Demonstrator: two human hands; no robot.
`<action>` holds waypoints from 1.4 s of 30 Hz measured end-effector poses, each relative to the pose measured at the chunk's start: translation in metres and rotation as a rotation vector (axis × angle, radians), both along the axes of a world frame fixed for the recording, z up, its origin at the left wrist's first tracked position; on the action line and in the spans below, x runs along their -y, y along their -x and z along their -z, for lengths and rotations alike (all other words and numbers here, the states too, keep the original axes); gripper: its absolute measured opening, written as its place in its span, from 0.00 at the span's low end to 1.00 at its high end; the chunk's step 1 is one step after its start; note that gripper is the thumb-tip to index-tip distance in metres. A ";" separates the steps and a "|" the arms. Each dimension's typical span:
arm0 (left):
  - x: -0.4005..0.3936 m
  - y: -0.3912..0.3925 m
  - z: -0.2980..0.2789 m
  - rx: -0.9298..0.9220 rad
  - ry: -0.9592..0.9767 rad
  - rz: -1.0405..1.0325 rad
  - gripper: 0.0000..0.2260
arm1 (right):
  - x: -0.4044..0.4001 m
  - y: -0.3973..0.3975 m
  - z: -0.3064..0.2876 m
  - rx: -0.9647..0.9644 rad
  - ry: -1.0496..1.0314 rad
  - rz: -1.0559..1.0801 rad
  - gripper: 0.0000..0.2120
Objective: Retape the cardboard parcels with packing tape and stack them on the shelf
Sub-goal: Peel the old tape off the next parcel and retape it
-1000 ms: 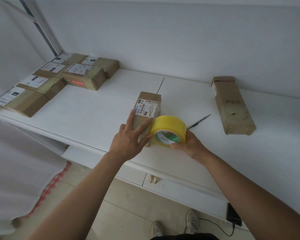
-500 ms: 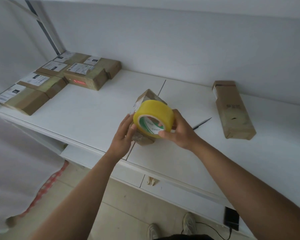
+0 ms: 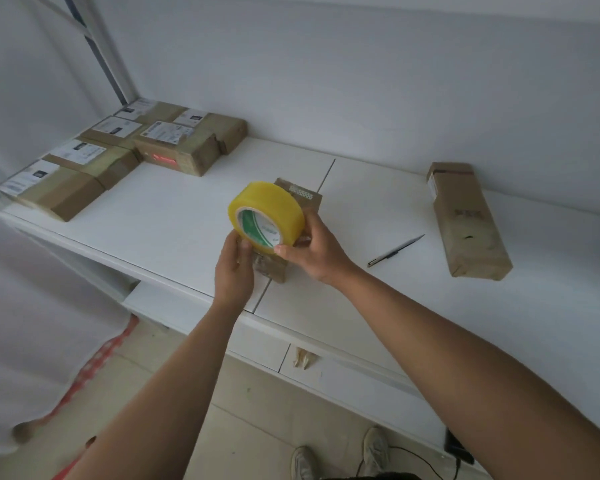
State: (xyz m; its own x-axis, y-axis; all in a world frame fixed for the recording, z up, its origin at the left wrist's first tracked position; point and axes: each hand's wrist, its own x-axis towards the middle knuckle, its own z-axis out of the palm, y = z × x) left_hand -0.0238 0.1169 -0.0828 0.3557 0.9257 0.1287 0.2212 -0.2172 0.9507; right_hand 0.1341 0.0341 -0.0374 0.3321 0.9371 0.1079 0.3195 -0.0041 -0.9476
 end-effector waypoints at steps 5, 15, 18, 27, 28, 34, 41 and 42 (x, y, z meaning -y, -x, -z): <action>0.014 0.000 0.011 -0.073 -0.126 0.111 0.41 | -0.012 0.012 0.007 0.101 0.007 0.024 0.30; 0.013 -0.008 0.026 -0.237 -0.128 -0.054 0.49 | -0.019 0.009 0.000 0.188 0.044 0.008 0.34; 0.010 -0.005 0.024 -0.266 -0.135 -0.045 0.49 | -0.007 -0.004 -0.002 0.183 0.042 0.026 0.30; 0.013 -0.009 0.022 -0.271 -0.149 -0.036 0.48 | -0.017 0.007 0.011 -0.029 0.071 0.068 0.37; 0.013 -0.009 0.021 -0.275 -0.146 -0.036 0.48 | -0.017 0.006 0.011 -0.007 0.073 0.076 0.37; 0.014 -0.009 0.021 -0.279 -0.115 -0.051 0.49 | 0.013 -0.005 -0.002 -0.030 0.013 0.109 0.20; 0.012 -0.012 0.026 -0.307 -0.116 -0.064 0.51 | 0.048 -0.031 -0.011 -0.010 0.021 0.157 0.14; 0.012 -0.012 0.026 -0.307 -0.119 -0.063 0.51 | 0.051 -0.034 -0.012 0.002 0.028 0.142 0.14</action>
